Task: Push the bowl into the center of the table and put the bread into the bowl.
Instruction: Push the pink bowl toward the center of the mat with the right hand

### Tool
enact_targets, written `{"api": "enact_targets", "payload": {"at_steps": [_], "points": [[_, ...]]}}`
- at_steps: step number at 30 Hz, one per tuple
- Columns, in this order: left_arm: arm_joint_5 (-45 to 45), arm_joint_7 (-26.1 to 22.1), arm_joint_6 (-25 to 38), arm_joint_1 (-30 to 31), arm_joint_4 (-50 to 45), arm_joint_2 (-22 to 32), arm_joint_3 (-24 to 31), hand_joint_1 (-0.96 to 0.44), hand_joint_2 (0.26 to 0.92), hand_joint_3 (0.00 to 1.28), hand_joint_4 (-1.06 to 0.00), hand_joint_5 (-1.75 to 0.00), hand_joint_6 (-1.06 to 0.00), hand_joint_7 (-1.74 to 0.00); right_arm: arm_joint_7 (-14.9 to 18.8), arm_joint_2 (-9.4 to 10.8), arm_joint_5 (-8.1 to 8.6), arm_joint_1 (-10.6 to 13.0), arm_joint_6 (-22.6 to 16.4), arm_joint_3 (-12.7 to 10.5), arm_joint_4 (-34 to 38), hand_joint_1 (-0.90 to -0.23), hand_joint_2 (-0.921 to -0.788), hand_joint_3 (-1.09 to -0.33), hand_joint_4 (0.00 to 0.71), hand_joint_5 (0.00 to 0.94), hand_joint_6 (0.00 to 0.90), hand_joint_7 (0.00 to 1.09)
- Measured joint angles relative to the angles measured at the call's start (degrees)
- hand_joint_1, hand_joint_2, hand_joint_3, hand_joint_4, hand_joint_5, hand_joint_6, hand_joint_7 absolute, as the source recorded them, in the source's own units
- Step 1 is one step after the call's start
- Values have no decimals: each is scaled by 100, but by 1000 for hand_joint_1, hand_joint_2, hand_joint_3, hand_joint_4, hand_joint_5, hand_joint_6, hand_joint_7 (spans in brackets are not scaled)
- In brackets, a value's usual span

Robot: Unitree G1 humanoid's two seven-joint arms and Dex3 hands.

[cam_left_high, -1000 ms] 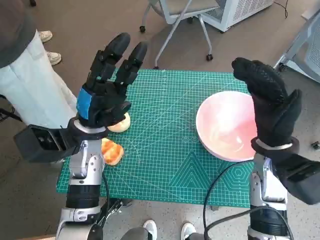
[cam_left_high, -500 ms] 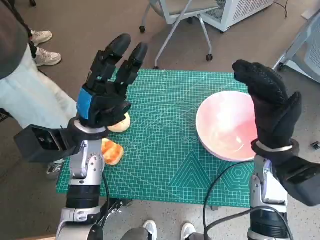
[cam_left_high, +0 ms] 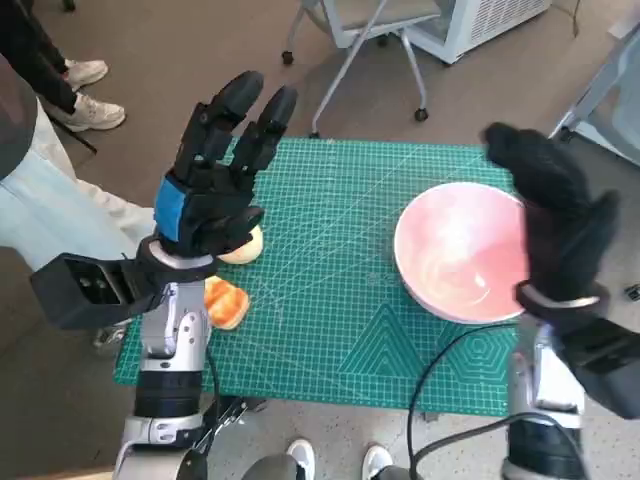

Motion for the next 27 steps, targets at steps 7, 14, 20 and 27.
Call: {"api": "enact_targets", "payload": {"at_steps": [7,14,20,27], "points": [[14,9,-64,33,12,16,7,-629,921,279,-166,-14,1,-515,-945,-507,-629,-190,-658,-428,1512,-638,-921,-818,186,0,78,406],[154,13,-165,33,24,11,-10,-637,921,307,-167,-13,1,-490,-1439,-777,-705,-559,-885,-605,2982,-578,-921,-870,178,0,73,394],[210,14,-250,48,30,12,-9,-637,921,312,-168,-13,1,-486,-1447,-799,-344,-908,-783,-847,4198,-567,-921,-876,166,0,98,365],[329,22,-327,122,30,40,-5,-638,921,324,-169,-12,1,-483,-1228,-652,83,-1036,-428,-1049,5140,-574,-921,-858,148,0,132,331]]}}
